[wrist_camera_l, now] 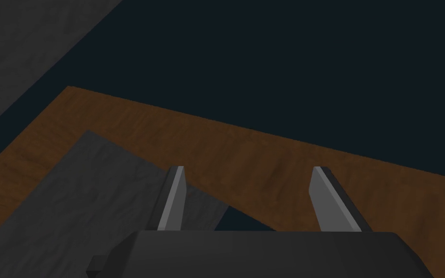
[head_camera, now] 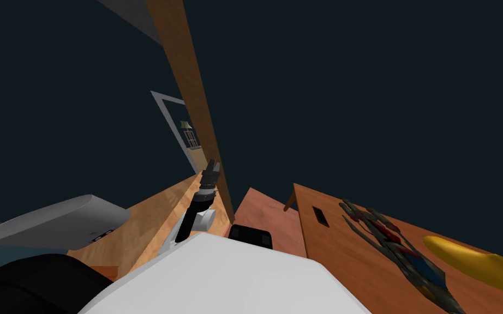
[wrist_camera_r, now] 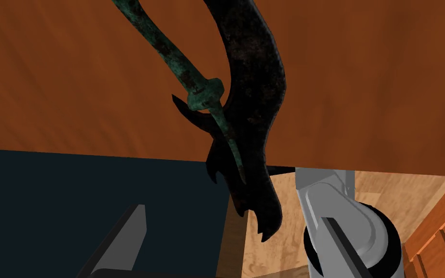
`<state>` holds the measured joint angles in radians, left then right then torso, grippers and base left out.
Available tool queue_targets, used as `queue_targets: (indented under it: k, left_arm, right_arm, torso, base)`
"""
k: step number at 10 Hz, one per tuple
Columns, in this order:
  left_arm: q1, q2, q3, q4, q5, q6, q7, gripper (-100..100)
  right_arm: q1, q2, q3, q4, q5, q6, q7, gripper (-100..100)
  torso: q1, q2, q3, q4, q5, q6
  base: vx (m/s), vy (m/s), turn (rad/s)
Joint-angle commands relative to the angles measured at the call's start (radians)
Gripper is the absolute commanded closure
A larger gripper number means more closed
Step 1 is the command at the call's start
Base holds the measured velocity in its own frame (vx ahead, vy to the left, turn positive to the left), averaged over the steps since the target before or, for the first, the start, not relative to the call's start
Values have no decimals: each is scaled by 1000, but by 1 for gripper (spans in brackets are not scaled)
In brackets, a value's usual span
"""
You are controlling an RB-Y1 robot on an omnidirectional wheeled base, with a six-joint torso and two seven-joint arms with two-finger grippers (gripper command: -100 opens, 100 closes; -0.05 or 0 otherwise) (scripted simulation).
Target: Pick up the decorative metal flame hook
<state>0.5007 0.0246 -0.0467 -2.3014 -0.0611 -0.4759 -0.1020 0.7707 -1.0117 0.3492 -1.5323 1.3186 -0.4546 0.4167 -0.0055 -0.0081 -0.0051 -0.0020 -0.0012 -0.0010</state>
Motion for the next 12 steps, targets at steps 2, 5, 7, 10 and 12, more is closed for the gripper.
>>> queue_targets:
  k: [2, 5, 7, 10, 12]
  left_arm:
    - [0, 0, 0, 0, 0, 0, 0, 0]
    - [0, 0, 0, 0, 0, 0, 0, 0]
    - [0, 0, 0, 0, 0, 0, 0, 0]
    - [0, 0, 0, 0, 0, 0, 0, 0]
    - [0, 0, 0, 0, 0, 0, 0, 0]
  right_arm:
    - [11, -24, 29, 36, 54, 5, 17, -100]
    - [15, -21, 52, 53, 82, 16, 17, -100]
    - [-10, -6, 34, 91, 88, -15, 36, -100]
    - [-84, 37, -20, 192, 102, -103, 90, -100]
    - [-108, 51, -39, 237, 107, -139, 108, -100]
  torso:
    - [0, 1, 1, 0, 0, 0]
    - [-1, 2, 1, 0, 0, 0]
    - [2, 7, 4, 2, 0, 0]
    - [7, 10, 6, 2, 1, 0]
    - [7, 11, 6, 3, 2, 0]
  base:
    - [81, -22, -2]
    - [77, -35, 13]
    - [-1, 6, -15]
    - [-27, 68, -46]
    - [-40, 59, -26]
